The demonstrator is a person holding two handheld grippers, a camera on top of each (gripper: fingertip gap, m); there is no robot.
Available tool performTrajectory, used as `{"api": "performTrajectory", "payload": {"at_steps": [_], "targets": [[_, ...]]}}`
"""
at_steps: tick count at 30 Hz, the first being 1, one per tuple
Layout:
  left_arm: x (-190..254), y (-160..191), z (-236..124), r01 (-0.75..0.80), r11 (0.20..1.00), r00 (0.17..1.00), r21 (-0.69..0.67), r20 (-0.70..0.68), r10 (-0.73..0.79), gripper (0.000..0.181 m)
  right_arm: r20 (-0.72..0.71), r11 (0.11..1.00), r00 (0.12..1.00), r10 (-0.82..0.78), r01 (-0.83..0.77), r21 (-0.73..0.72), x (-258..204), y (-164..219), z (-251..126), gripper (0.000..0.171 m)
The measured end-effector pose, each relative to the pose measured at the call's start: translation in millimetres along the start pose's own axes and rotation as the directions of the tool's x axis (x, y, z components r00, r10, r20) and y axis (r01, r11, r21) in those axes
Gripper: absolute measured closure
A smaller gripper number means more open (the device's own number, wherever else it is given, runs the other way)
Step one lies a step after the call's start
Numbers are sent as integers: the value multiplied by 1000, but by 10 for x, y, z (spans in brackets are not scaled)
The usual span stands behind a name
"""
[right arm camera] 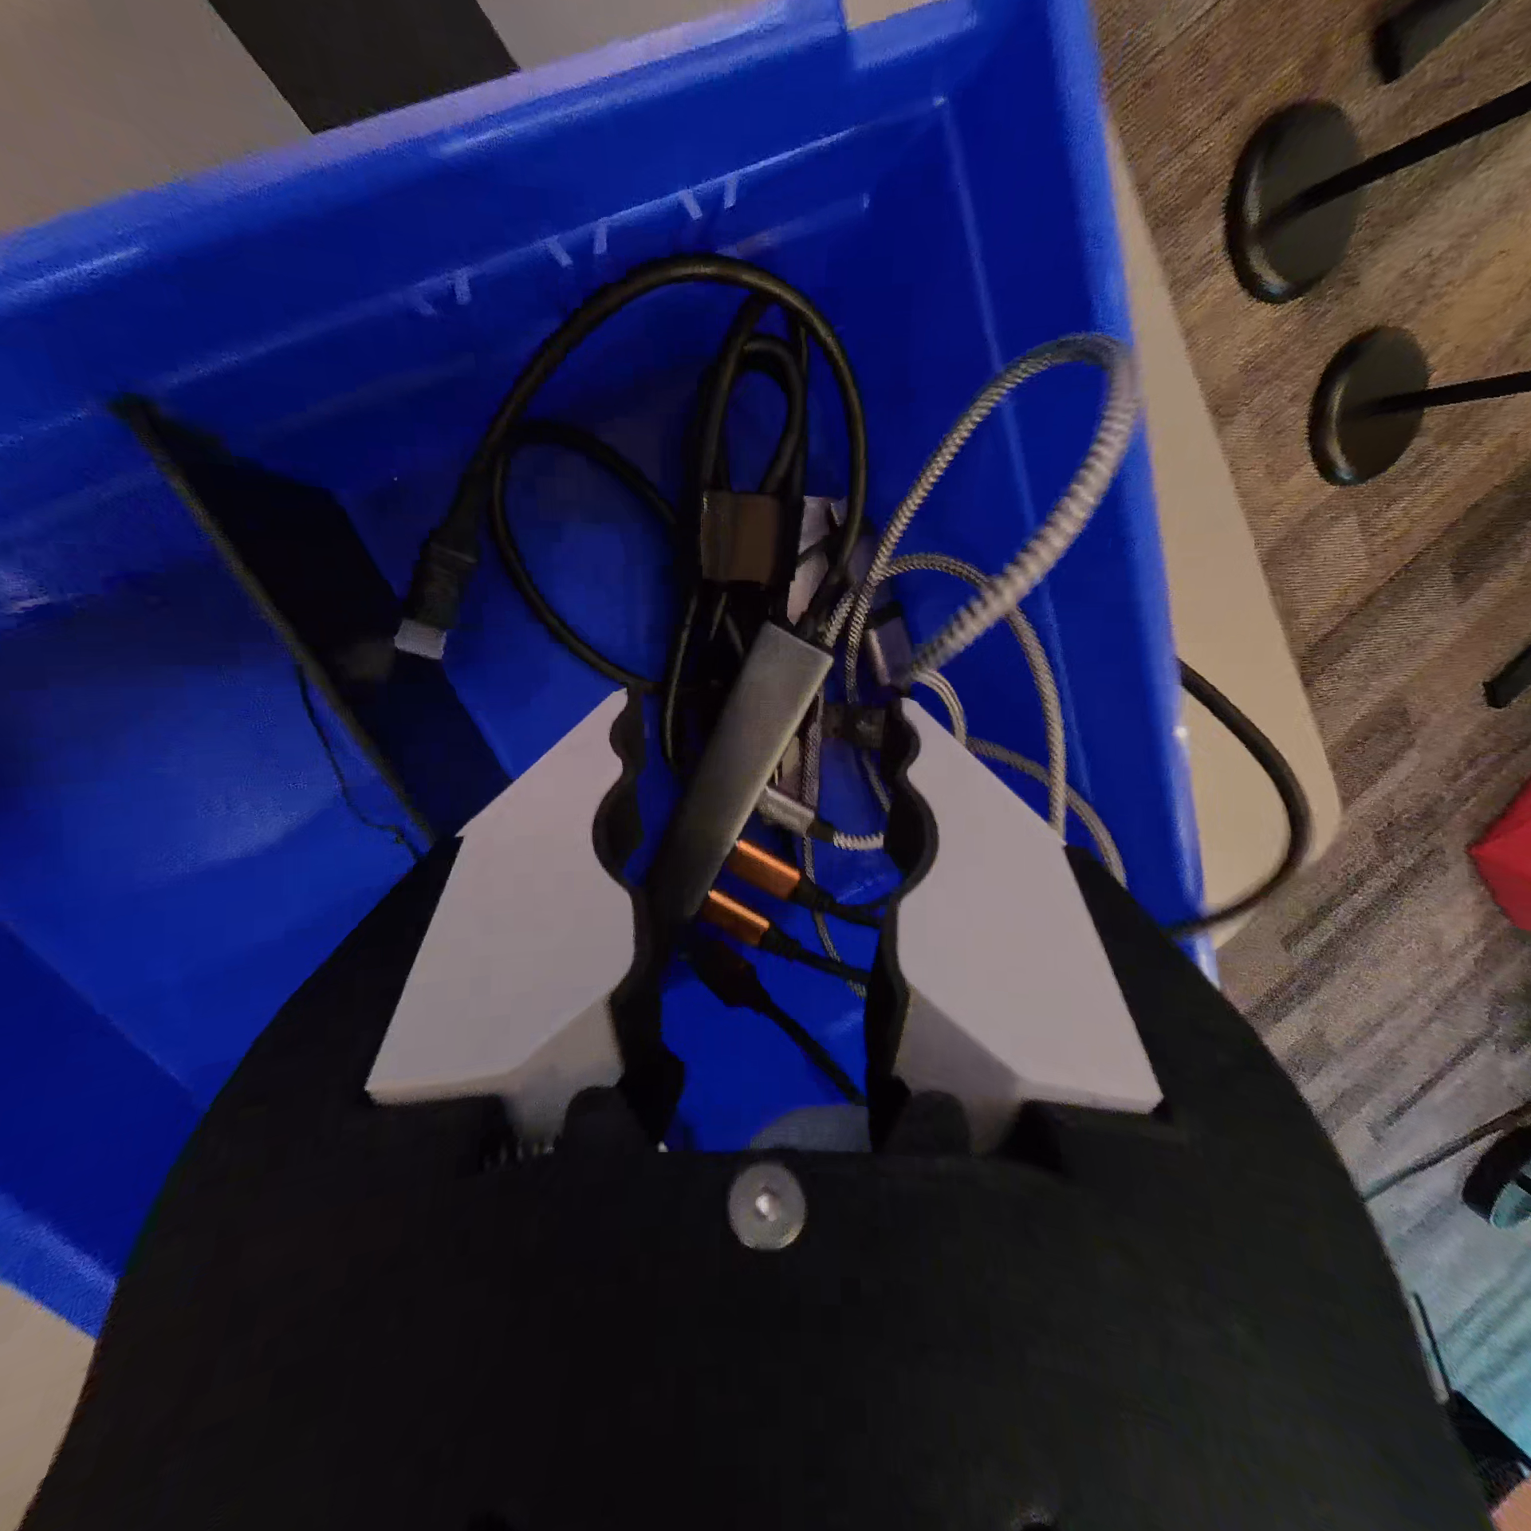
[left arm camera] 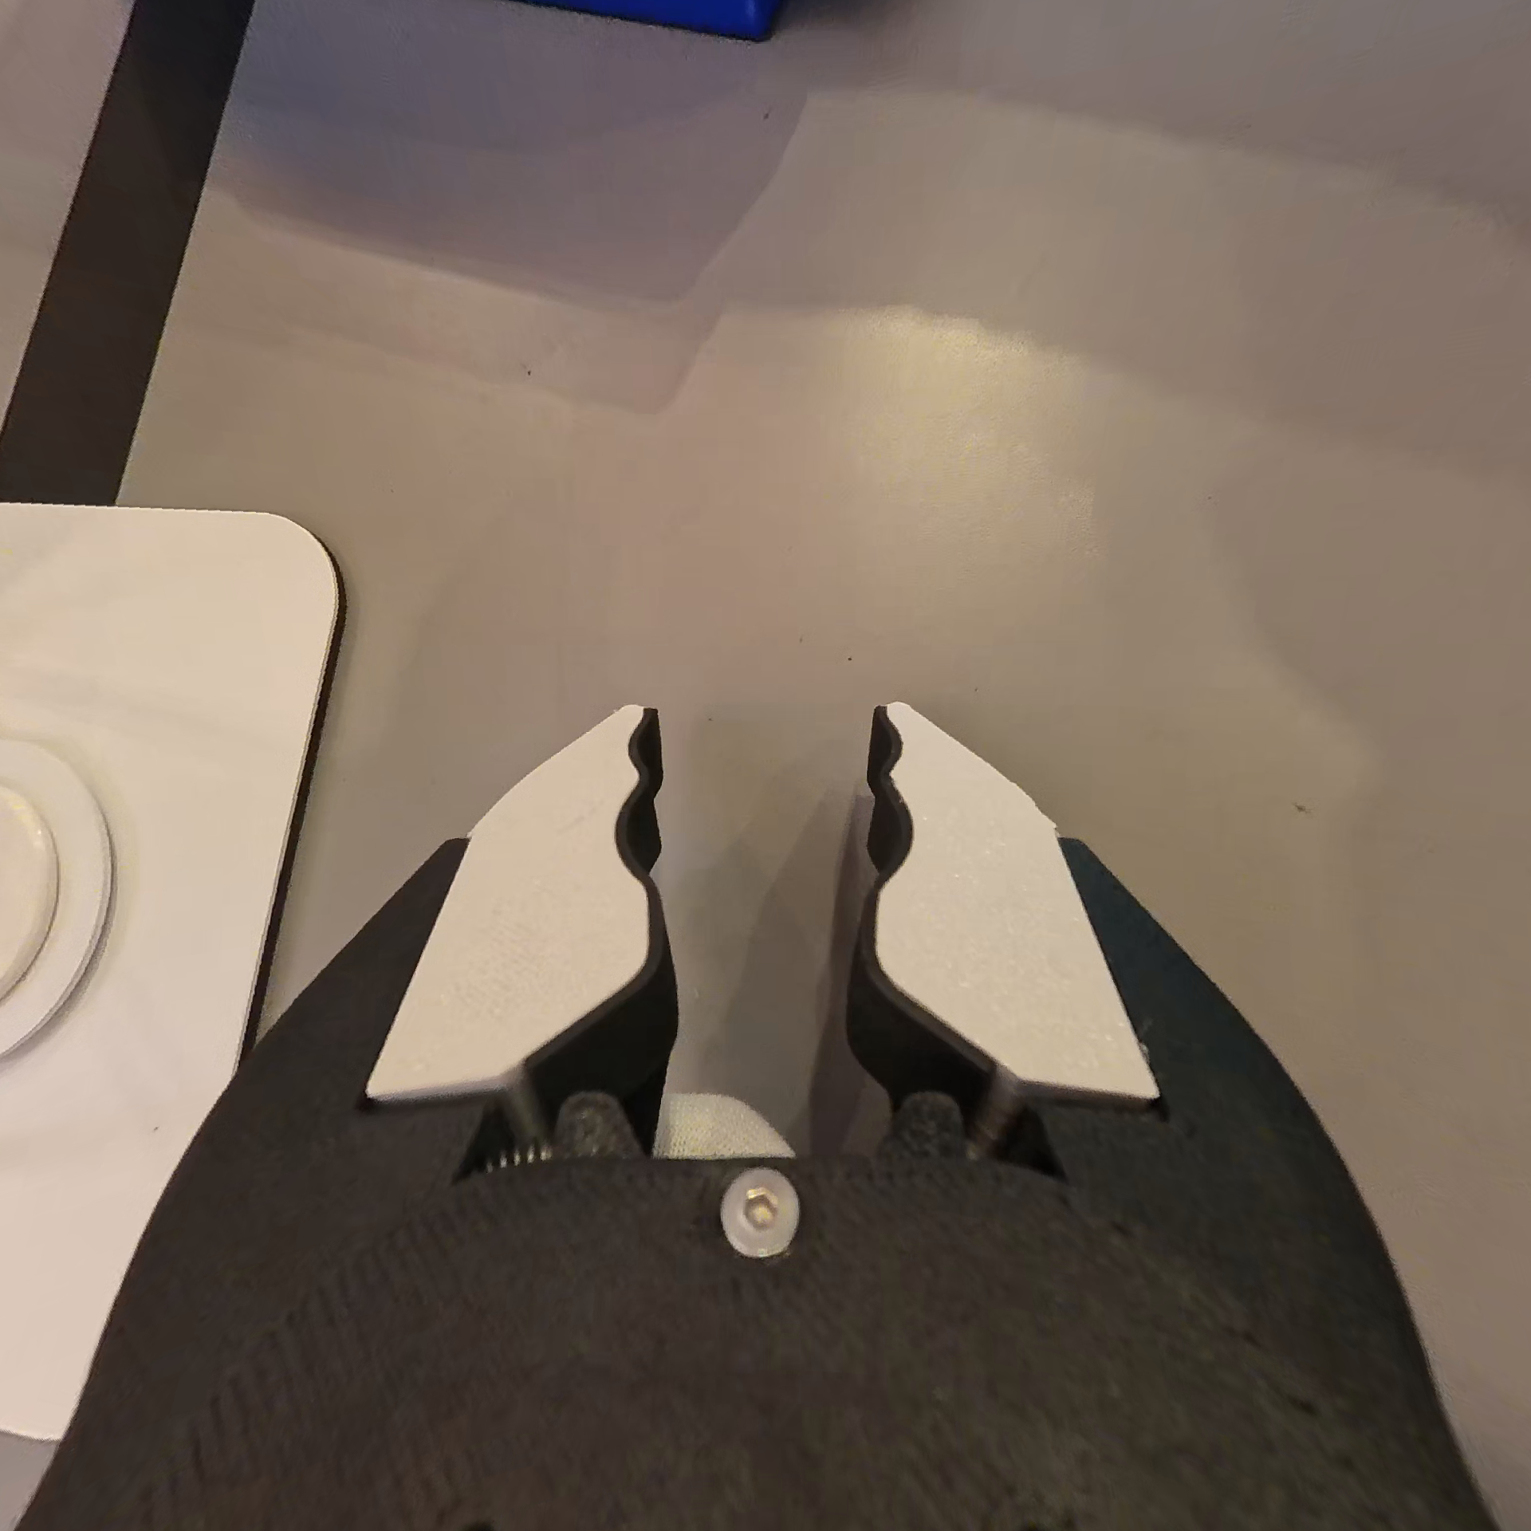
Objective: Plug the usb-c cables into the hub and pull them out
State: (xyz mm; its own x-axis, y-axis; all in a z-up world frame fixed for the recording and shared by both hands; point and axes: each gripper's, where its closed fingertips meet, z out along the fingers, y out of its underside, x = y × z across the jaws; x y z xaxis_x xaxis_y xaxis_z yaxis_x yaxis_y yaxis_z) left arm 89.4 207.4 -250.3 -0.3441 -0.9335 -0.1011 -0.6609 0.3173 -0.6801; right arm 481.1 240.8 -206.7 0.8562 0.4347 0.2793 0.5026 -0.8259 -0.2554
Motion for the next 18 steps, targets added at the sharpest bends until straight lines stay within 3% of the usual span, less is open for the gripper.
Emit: {"api": "performTrajectory", "payload": {"at_steps": [5, 9, 12, 18], "targets": [[21, -9, 15, -6, 1000, 1000, -3, -5, 6, 133, -11, 966, 990, 140, -134, 222, 182, -38, -476, 118], [36, -6, 47, -5, 1000, 1000, -7, -11, 4, 133, -174, 891, 914, 365, -288, 352, 830, 95, -720, 127], [54, 4, 71, -10, 1000, 1000, -16, -14, 10, 133, -199, 879, 878, 435, -365, 307, 1076, 255, -556, 123], [21, 40, 66, 2, 1000, 1000, -18, -10, -2, 133, -243, 929, 900, 362, -326, 176, 1187, 246, -131, 126]]}}
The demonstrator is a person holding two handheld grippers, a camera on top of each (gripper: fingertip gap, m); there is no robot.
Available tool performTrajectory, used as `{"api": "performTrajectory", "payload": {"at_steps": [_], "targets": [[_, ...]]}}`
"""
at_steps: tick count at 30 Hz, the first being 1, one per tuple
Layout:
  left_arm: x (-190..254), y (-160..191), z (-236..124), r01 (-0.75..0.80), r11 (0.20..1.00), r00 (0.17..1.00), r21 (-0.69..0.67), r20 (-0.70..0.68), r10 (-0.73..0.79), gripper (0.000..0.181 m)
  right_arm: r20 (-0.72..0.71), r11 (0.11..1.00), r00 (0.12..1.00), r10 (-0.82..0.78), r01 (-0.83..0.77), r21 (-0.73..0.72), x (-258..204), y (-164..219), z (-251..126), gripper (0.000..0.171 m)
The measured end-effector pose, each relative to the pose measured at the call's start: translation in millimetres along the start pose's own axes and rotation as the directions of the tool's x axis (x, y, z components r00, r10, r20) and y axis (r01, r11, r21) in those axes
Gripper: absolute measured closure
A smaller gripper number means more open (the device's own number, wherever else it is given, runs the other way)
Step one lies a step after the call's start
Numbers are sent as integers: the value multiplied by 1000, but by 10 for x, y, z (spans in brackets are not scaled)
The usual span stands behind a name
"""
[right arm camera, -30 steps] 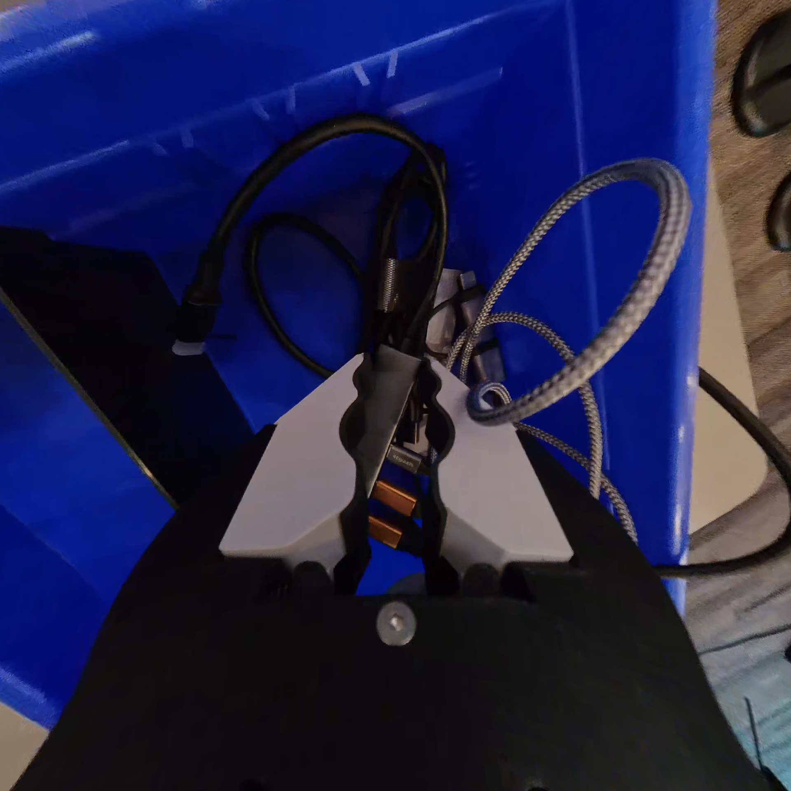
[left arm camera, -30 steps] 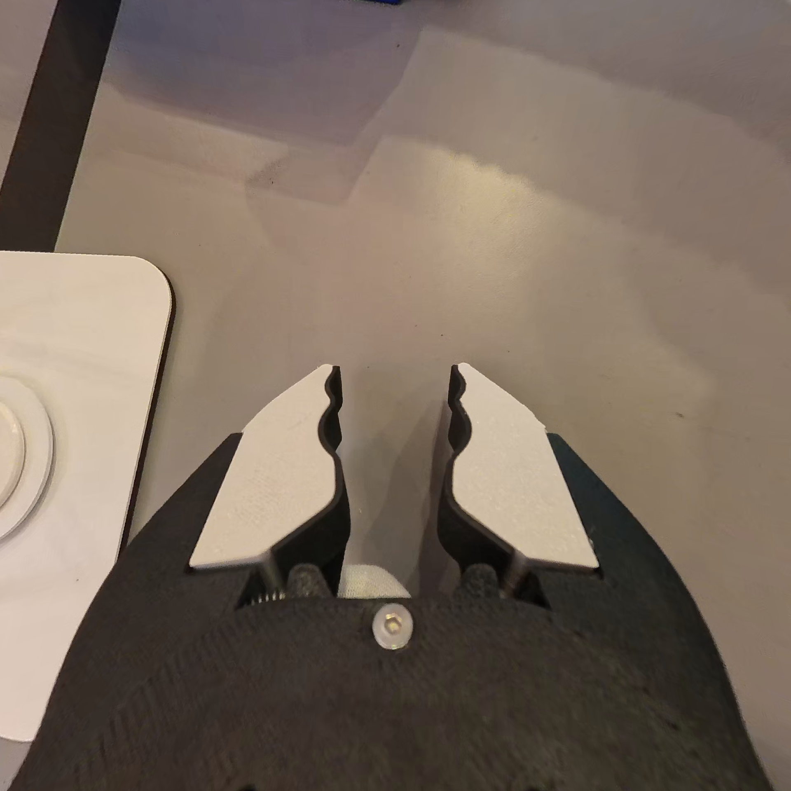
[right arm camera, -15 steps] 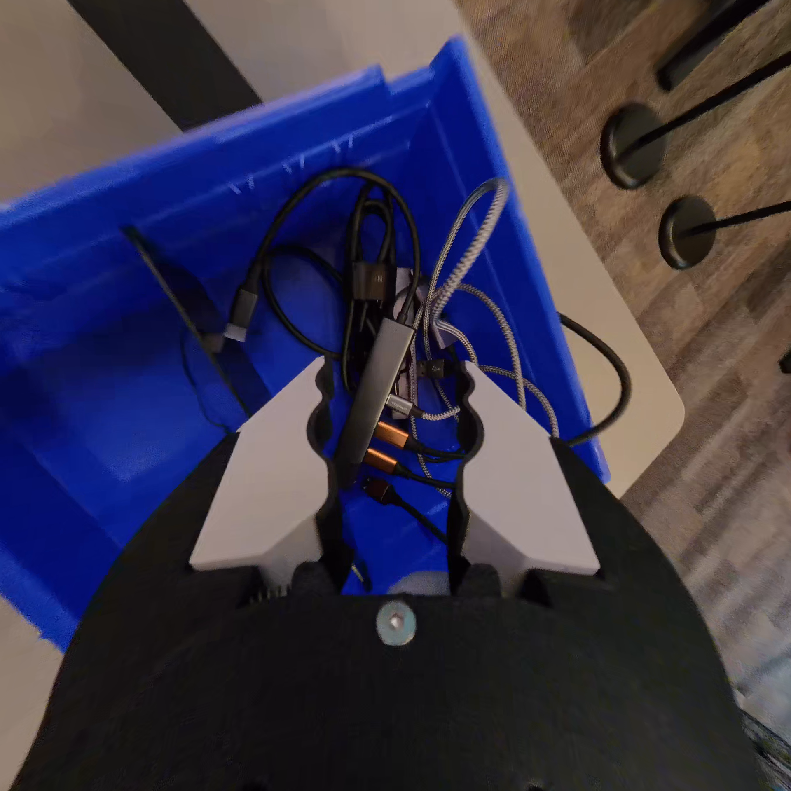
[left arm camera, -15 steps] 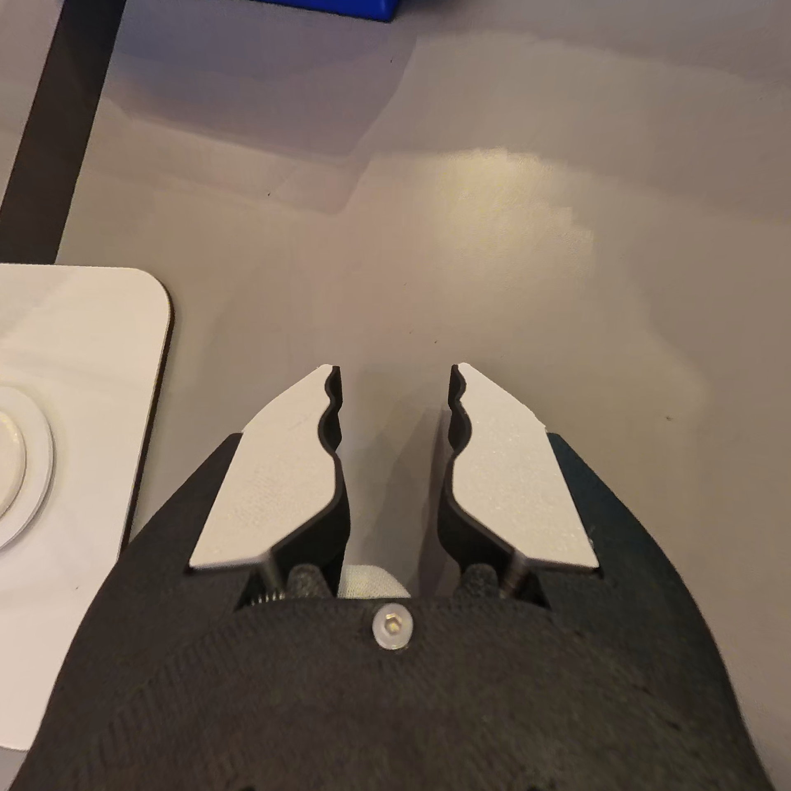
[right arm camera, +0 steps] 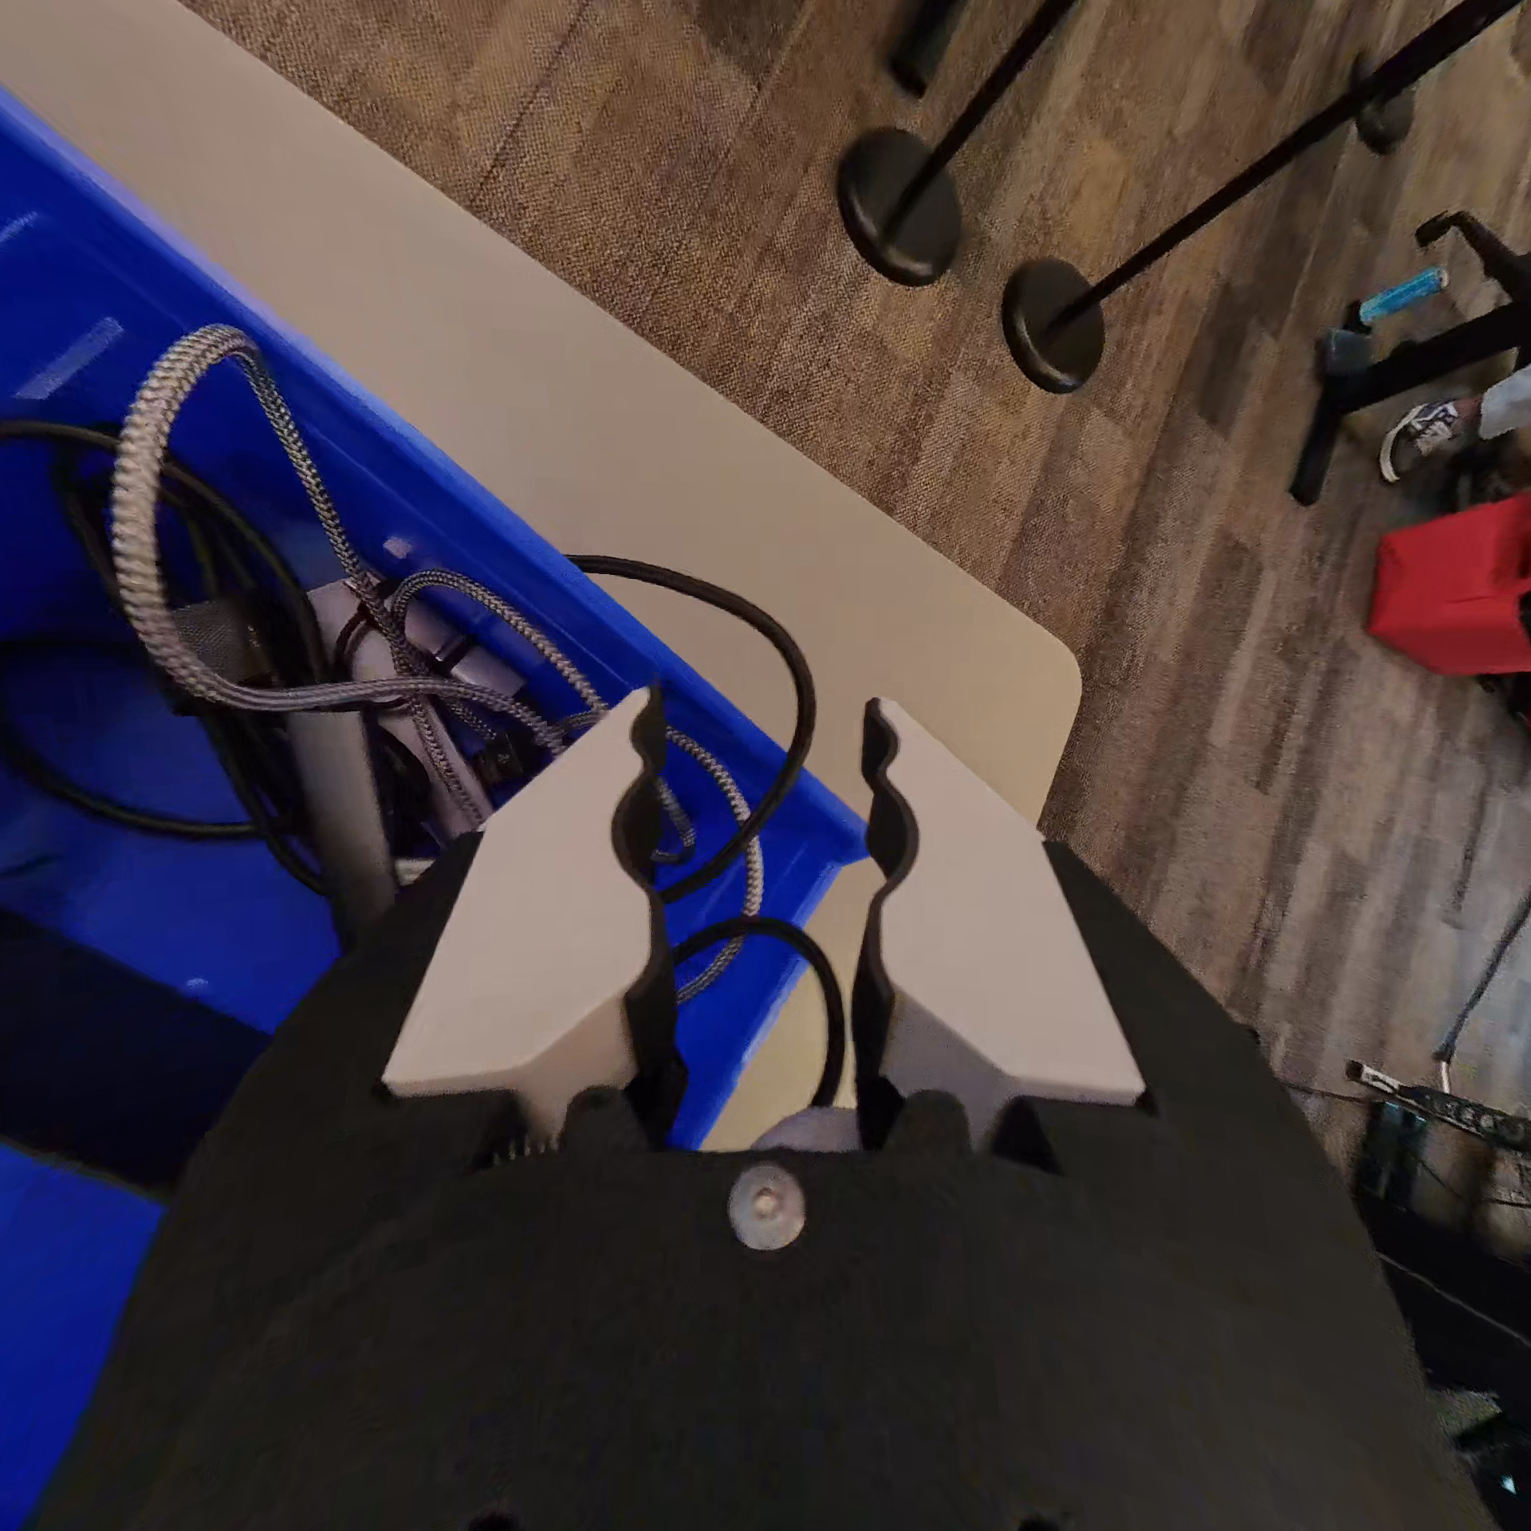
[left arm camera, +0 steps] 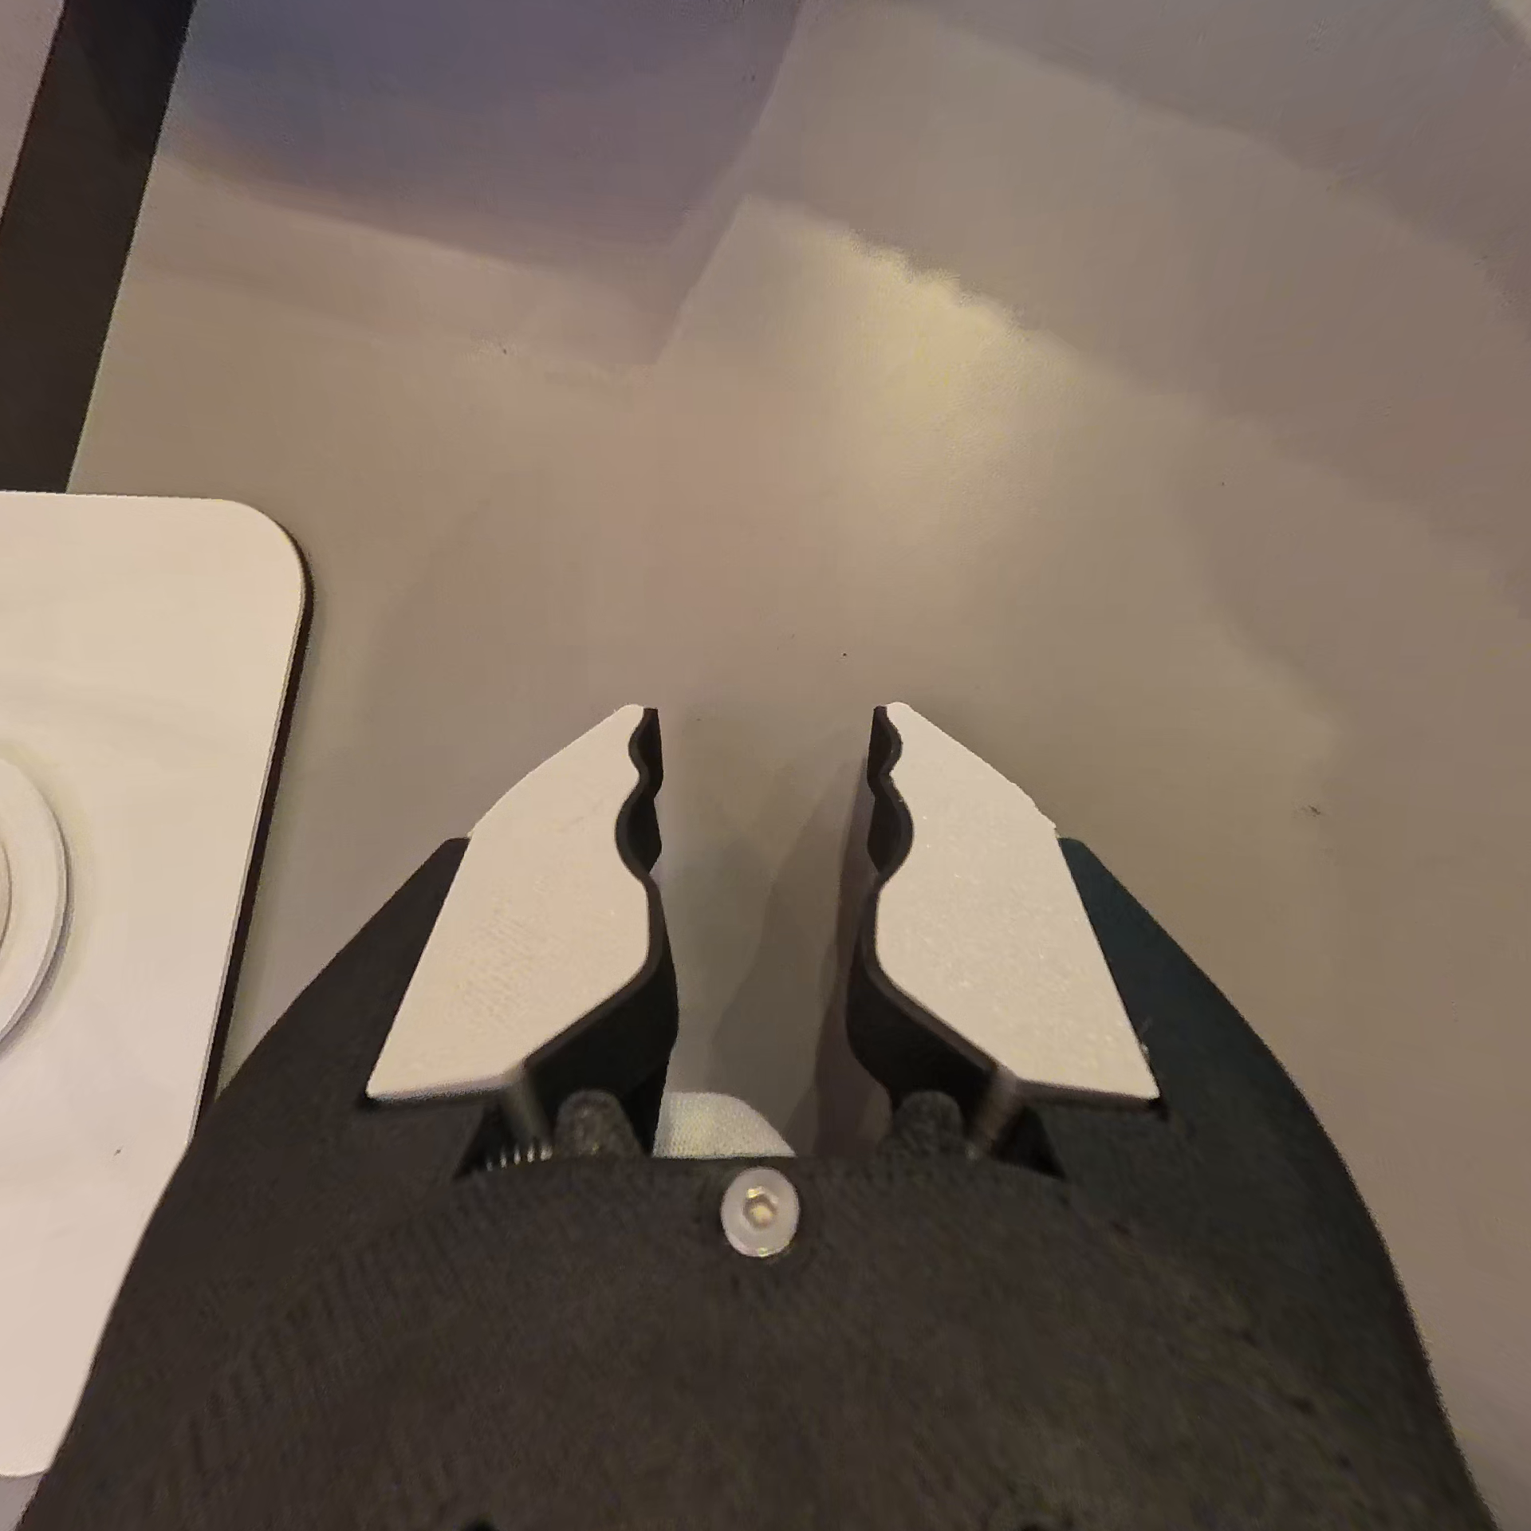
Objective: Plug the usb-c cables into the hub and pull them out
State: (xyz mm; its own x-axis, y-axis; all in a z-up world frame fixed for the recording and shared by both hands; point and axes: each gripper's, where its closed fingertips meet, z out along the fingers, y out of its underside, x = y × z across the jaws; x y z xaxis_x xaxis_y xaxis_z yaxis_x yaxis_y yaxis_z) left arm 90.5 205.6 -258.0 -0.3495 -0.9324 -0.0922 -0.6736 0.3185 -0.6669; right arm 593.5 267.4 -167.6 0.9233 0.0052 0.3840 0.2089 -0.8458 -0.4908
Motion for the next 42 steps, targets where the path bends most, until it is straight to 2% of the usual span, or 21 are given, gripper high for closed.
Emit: {"api": "performTrajectory", "payload": {"at_steps": [3, 6, 10, 13, 15, 18, 22, 24, 29, 31, 36, 39, 42], "targets": [[-1, 27, 8, 1, 1000, 1000, -7, -2, -1, 133, 7, 1000, 1000, 12, -12, 8, 7, -80, -10, 152], [-8, 38, 11, 6, 1000, 1000, -7, -5, -6, 133, 148, 992, 982, 120, -124, 19, -76, -123, -25, 153], [17, 42, 35, 4, 1000, 1000, -11, -14, -4, 133, 142, 987, 978, 154, -160, 30, 68, -142, 1, 145], [25, 39, 39, 2, 1000, 1000, -13, -16, -3, 133, 147, 991, 981, 128, -131, 11, 50, -122, 50, 166], [25, 38, 41, 5, 1000, 1000, -11, -18, -5, 133, 107, 995, 990, 95, -95, -2, 68, -115, 82, 170], [25, 38, 39, 4, 1000, 1000, -10, -18, -5, 133, 68, 998, 996, 51, -53, 32, 70, -168, 47, 170], [16, 44, 29, 2, 1000, 1000, -13, -13, -2, 133, -1, 980, 999, 54, -52, 194, 118, -321, -228, 170], [10, 35, 18, 3, 1000, 1000, -9, -12, -3, 133, 5, 951, 998, 65, -64, 304, 98, -399, -447, 170], [34, 16, 33, -6, 1000, 1000, -12, -14, 6, 133, -10, 882, 995, 101, -85, 463, 95, -374, -921, 170], [47, 2, 39, -9, 1000, 1000, -10, -16, 9, 133, 39, 834, 989, 140, -139, 534, 77, -367, -1083, 170], [51, -3, 44, -9, 1000, 1000, -11, -16, 9, 133, 85, 816, 992, 90, -122, 566, -5, -246, -1253, 170], [51, -1, 52, -11, 1000, 1000, -14, -16, 10, 133, 111, 859, 994, 14, -69, 508, -127, -168, -1137, 170], [59, -1, 67, -11, 1000, 1000, -16, -19, 11, 133, 41, 912, 997, -64, 41, 408, -186, -131, -897, 170]]}}
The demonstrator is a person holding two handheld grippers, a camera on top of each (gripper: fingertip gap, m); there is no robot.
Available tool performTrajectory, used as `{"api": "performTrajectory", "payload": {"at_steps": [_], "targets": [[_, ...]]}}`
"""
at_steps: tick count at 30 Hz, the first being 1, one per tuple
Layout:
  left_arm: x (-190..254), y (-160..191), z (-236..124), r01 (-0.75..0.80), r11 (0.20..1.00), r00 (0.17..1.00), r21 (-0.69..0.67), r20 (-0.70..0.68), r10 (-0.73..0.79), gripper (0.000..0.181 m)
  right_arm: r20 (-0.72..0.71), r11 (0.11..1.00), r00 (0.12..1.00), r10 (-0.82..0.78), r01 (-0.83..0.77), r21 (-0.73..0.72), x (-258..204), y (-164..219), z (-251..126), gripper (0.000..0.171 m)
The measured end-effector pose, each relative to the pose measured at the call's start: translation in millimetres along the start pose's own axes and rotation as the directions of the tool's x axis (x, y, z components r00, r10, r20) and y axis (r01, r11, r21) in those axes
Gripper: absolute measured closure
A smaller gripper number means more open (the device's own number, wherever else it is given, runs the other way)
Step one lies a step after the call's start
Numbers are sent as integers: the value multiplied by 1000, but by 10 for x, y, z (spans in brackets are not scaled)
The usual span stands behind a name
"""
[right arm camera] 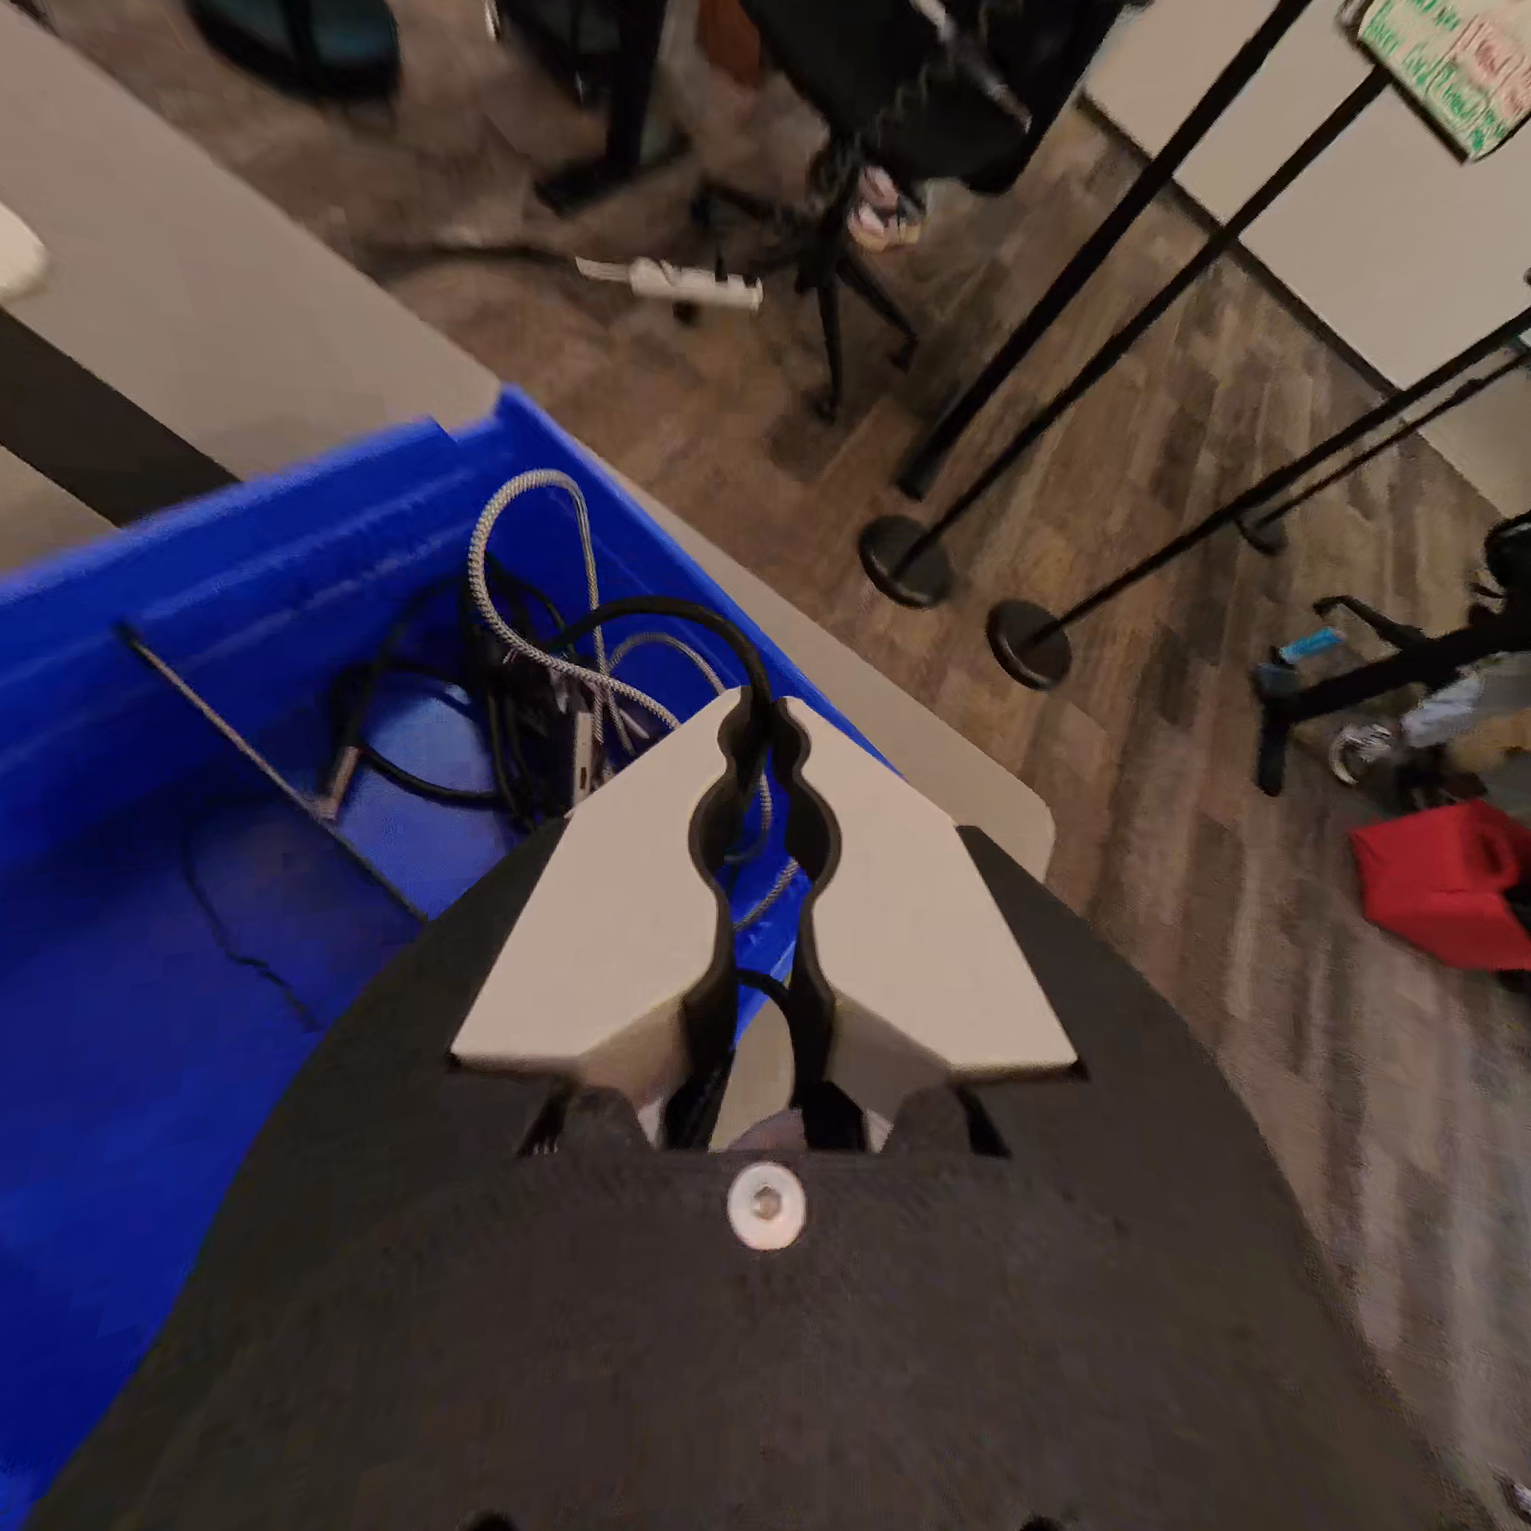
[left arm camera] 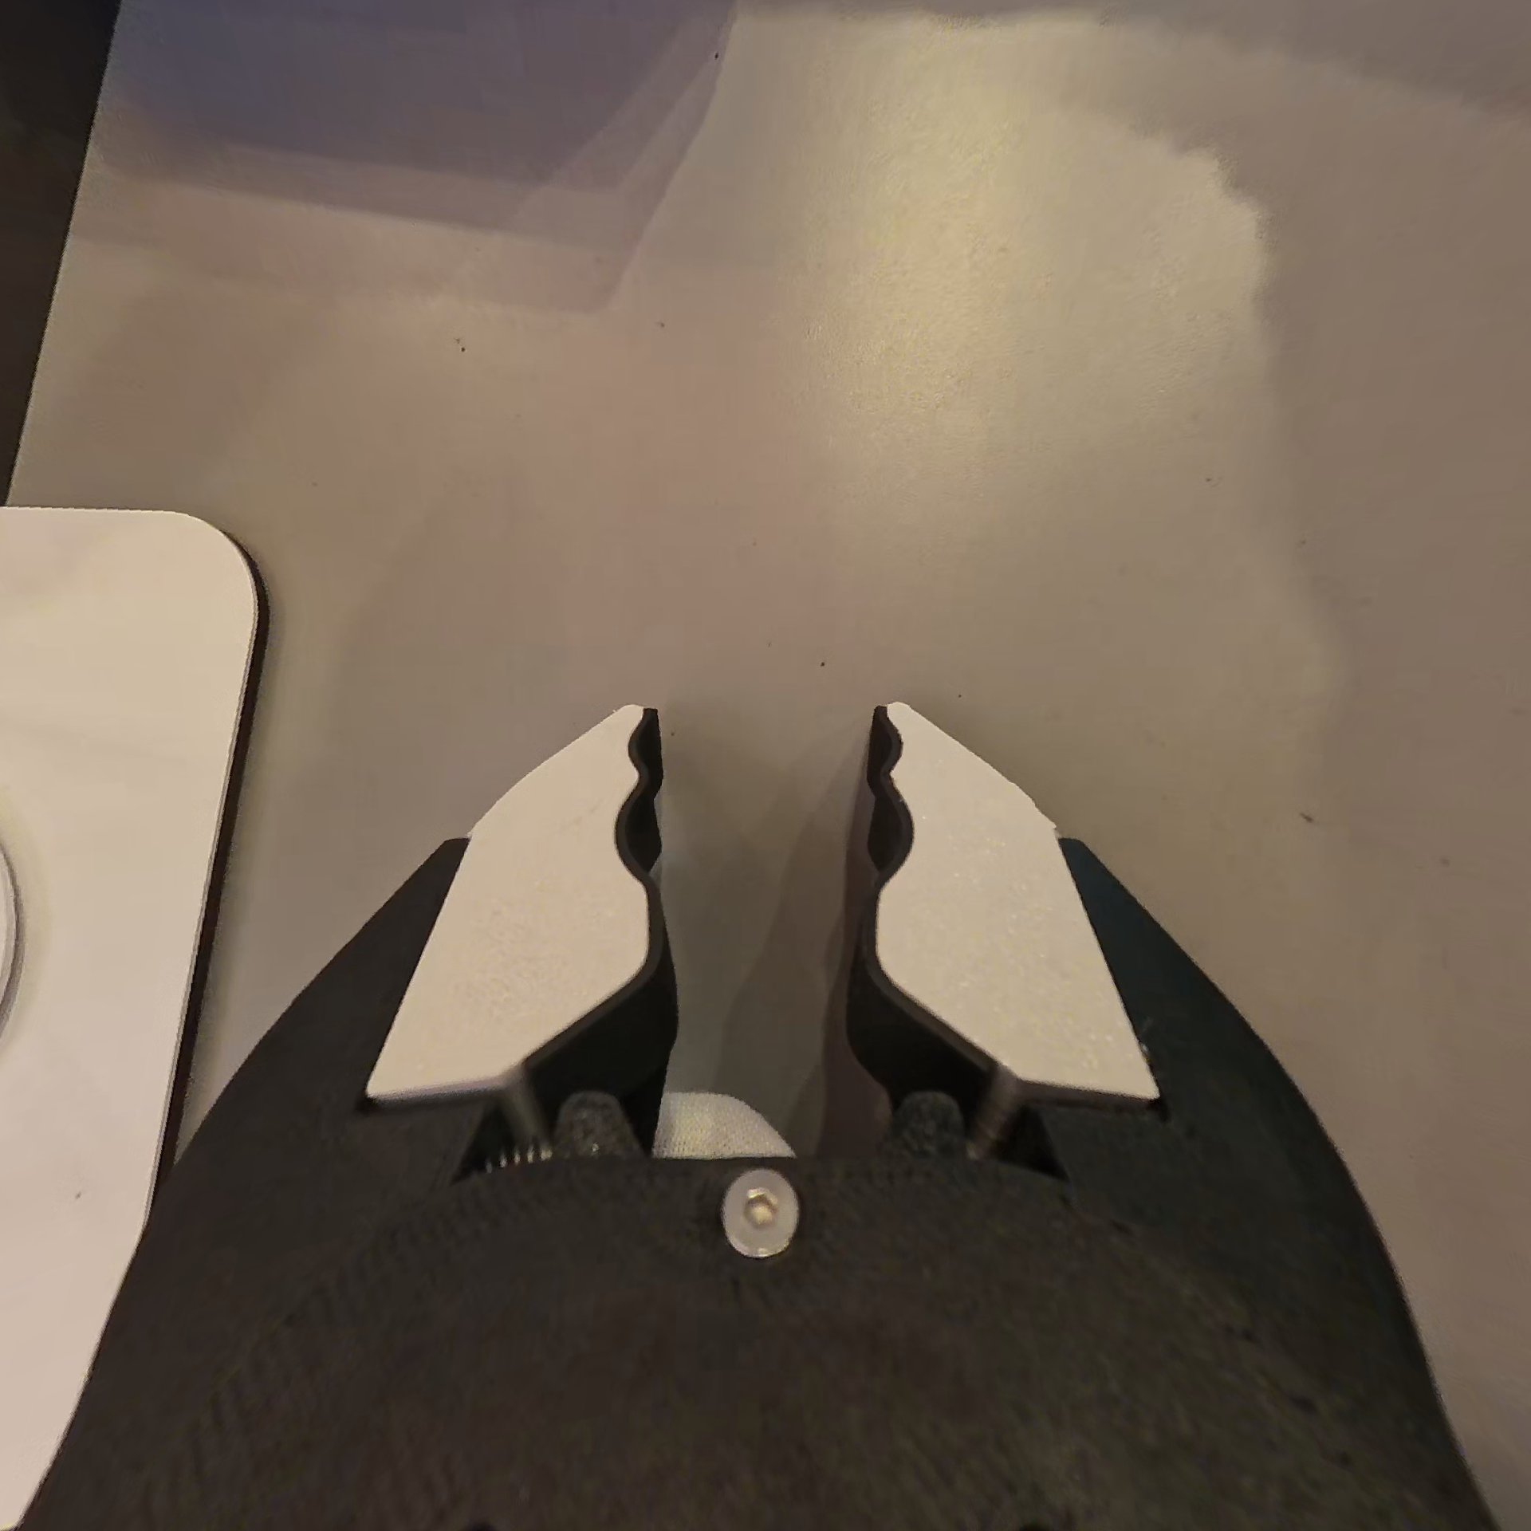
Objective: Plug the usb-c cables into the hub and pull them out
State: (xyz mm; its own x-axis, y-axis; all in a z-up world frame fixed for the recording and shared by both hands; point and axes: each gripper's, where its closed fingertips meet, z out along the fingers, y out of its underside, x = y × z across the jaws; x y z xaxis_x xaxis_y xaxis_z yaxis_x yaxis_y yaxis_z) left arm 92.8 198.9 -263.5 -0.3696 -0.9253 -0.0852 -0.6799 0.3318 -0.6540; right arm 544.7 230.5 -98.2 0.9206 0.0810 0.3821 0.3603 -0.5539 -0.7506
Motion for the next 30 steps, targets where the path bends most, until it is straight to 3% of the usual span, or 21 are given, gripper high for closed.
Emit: {"api": "performTrajectory", "payload": {"at_steps": [5, 12, 14, 15, 19, 22, 30], "targets": [[-5, 5, -2, 1, 1000, 1000, -2, 1, -1, 133, 30, 988, 995, -99, 102, -120, -108, -25, 348, 170], [-11, 11, -6, 0, 1000, 1000, -3, 2, 0, 133, 24, 862, 946, -324, 306, -404, -62, 322, 747, 170], [-11, 11, -6, -2, 1000, 1000, -4, 2, 2, 133, 64, 843, 940, -334, 329, -426, -153, 378, 806, 169], [-11, 13, -7, -2, 1000, 1000, -5, 2, 2, 133, 85, 838, 940, -330, 333, -433, -199, 388, 806, 161], [-23, 11, -16, 2, 1000, 1000, -1, 3, -2, 133, 105, 878, 953, -284, 302, -372, -294, 166, 662, 134], [-8, 3, -2, -2, 1000, 1000, -3, -1, 2, 133, 102, 850, 938, -332, 345, -398, -243, 107, 488, 109], [19, -105, -40, -21, 1000, 1000, 21, 3, 21, 133, -47, 961, 974, -220, 208, -184, -226, -422, -312, 104]]}}
